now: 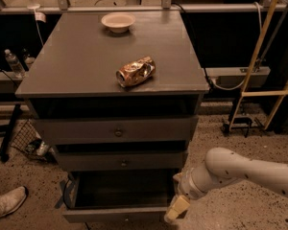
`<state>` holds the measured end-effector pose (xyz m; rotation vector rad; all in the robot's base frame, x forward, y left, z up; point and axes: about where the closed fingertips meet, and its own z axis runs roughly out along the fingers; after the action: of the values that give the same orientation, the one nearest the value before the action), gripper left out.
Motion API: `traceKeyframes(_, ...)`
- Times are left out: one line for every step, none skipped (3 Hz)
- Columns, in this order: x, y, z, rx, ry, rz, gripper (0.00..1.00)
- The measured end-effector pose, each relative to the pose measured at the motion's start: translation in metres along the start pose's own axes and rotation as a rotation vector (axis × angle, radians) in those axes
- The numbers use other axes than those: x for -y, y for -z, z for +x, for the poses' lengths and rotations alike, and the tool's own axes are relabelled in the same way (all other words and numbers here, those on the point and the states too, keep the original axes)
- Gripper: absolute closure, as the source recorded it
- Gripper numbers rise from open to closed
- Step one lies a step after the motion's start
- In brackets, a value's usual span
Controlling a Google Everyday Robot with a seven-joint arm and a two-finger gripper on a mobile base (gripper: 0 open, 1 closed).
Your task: Close bottom drawer
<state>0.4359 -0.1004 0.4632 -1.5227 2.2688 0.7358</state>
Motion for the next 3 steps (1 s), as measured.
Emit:
traceKeyframes(0.002, -0.006, 0.004, -0.006, 0.014, 0.0, 0.0)
traceKeyframes(0.01, -0.029, 0.02, -0.03, 0.068, 0.001, 0.0)
traceKeyframes(0.023, -0.061, 0.045, -0.033, 0.111, 0.001, 0.0)
